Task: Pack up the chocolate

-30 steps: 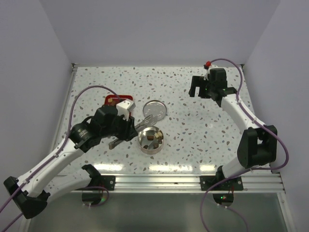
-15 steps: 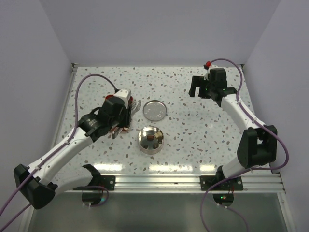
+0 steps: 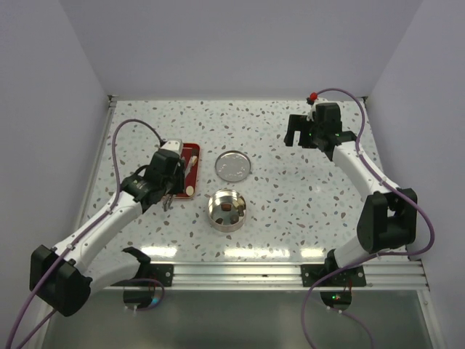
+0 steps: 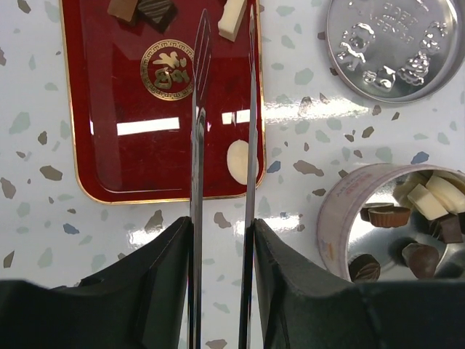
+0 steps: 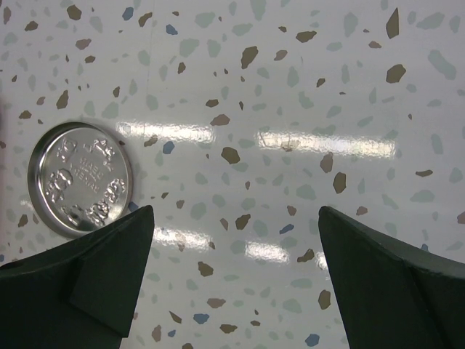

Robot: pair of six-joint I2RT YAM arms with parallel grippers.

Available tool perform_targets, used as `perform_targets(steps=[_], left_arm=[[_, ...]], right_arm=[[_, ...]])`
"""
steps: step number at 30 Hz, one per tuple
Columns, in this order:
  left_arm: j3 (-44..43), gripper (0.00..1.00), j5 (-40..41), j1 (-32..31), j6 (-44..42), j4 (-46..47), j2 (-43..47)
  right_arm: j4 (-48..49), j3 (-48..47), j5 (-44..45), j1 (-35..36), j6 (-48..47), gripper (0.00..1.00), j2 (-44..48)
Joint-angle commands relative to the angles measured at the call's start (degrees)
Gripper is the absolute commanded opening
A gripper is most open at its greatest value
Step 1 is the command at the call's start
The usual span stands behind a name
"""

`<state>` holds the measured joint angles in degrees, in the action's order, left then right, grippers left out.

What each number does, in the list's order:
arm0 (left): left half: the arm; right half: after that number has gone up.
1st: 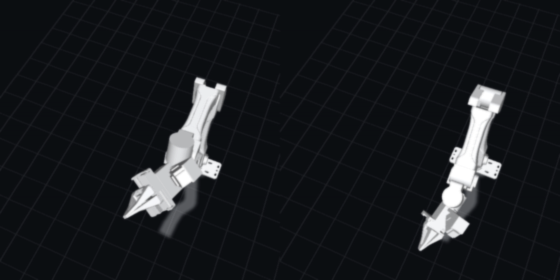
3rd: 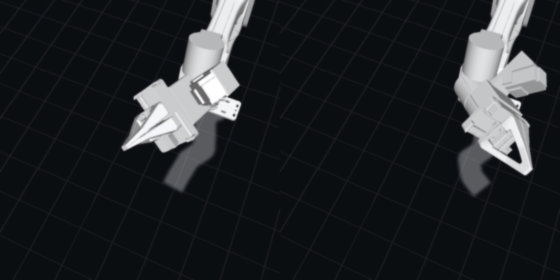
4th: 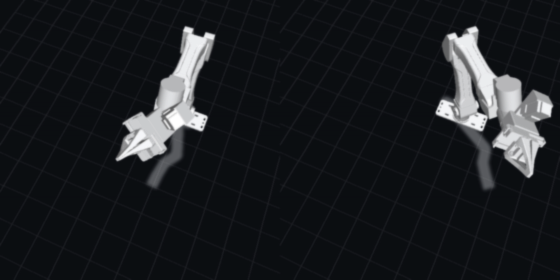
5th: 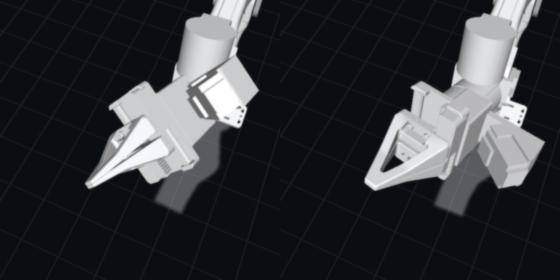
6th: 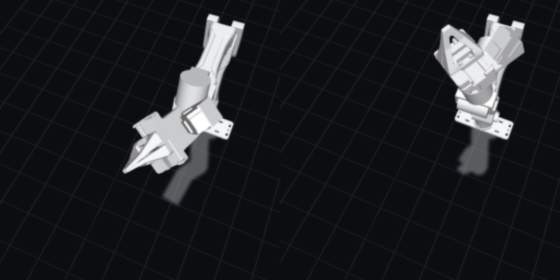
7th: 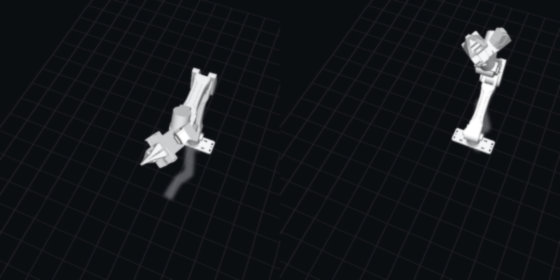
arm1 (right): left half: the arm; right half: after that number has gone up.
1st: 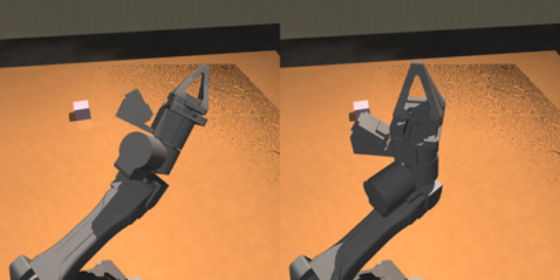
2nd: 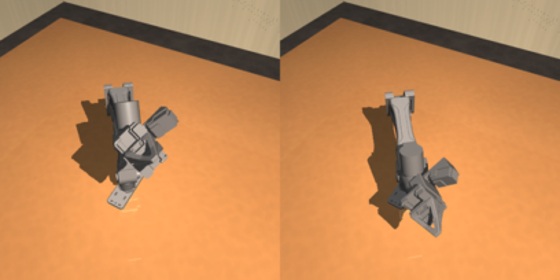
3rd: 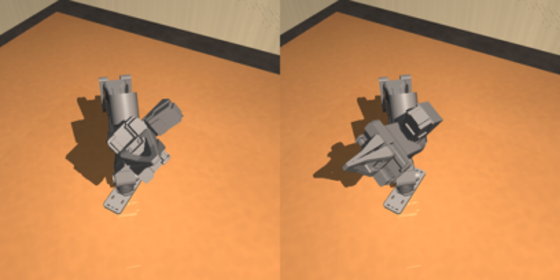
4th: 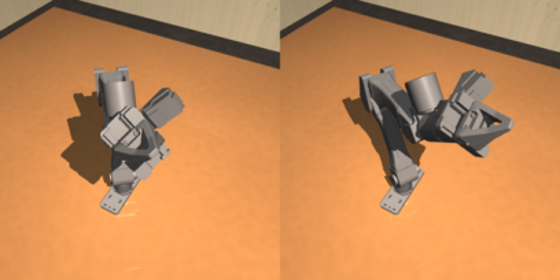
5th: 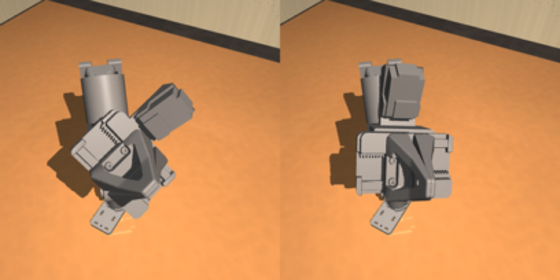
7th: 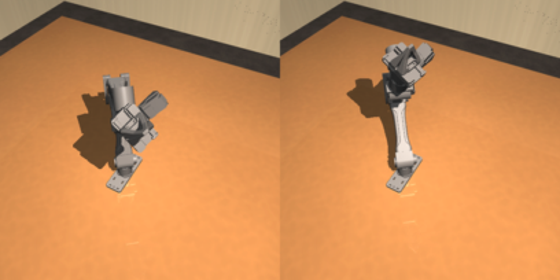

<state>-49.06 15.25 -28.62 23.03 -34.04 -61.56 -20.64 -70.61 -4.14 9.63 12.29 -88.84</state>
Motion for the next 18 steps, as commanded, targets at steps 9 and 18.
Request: perform_targets(steps=[9,18], left_arm=[[3.71,0.43,1.81,0.23,-0.09,8.37,-3.83],[5.2,0.44,2.16,0.15,-0.79,13.38,-8.31]], right_arm=[[-0.27,-0.58,-0.78,-0.22,-0.87,0.99,2.0],[-0.8,-0.76,-0.43,-0.22,-1.22,0.99,1.91]])
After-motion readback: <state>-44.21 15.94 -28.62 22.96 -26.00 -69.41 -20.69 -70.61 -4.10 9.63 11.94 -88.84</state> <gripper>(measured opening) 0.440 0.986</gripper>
